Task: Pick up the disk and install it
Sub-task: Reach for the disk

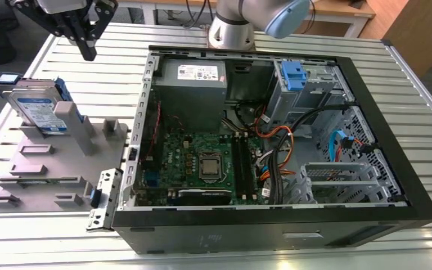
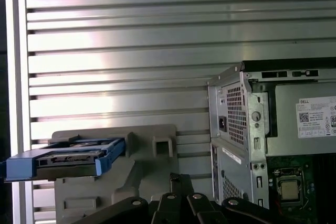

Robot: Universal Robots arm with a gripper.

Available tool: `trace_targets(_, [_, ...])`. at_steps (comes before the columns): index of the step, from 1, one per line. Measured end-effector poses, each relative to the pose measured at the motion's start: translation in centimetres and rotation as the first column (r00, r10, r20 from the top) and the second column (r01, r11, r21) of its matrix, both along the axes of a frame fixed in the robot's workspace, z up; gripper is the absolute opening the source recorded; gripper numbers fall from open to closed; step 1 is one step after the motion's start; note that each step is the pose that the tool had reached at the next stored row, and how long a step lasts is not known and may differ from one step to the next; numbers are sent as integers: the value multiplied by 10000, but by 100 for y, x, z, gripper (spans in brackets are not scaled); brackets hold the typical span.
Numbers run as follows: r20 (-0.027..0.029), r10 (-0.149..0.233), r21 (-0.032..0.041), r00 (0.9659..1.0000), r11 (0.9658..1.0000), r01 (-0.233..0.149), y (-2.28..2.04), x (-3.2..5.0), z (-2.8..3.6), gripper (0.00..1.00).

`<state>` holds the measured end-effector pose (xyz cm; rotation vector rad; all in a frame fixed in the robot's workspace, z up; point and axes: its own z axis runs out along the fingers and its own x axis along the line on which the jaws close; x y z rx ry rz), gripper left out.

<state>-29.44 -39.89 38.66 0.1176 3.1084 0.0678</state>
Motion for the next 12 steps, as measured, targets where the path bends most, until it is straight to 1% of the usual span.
trace_targets(12, [0,0,-1,10000,10000,0,0,-259,-27,11])
